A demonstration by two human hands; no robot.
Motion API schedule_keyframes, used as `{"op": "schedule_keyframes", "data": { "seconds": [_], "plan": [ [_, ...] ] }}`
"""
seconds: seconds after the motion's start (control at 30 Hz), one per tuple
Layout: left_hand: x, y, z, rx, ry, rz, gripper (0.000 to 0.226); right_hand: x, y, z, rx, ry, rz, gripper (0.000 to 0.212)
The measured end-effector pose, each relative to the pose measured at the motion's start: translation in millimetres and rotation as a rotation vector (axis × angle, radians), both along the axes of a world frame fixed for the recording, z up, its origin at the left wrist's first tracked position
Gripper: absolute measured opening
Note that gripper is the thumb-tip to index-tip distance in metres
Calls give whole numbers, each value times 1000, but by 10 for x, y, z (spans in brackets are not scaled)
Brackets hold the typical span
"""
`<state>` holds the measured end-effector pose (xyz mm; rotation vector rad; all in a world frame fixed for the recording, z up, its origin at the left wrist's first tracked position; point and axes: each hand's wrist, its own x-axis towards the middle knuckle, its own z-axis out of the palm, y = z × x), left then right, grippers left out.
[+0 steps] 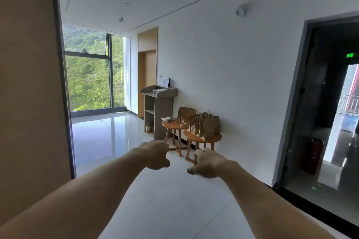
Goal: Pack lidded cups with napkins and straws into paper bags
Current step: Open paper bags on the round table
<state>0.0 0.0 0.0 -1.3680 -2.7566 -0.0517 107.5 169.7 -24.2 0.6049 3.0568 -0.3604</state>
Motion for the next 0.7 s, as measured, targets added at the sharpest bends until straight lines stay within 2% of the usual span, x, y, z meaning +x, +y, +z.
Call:
{"op": "schedule_keyframes", "data": {
  "seconds": [0.27, 0.7],
  "plan": [
    [-1006, 349, -22, -9, -23, 12, 45, -1038, 282, 50, 11, 41, -11, 78],
    [-2830, 1225, 8, -2, -69, -9, 44, -2736, 1095, 96, -24, 64, -81, 58]
  ]
}}
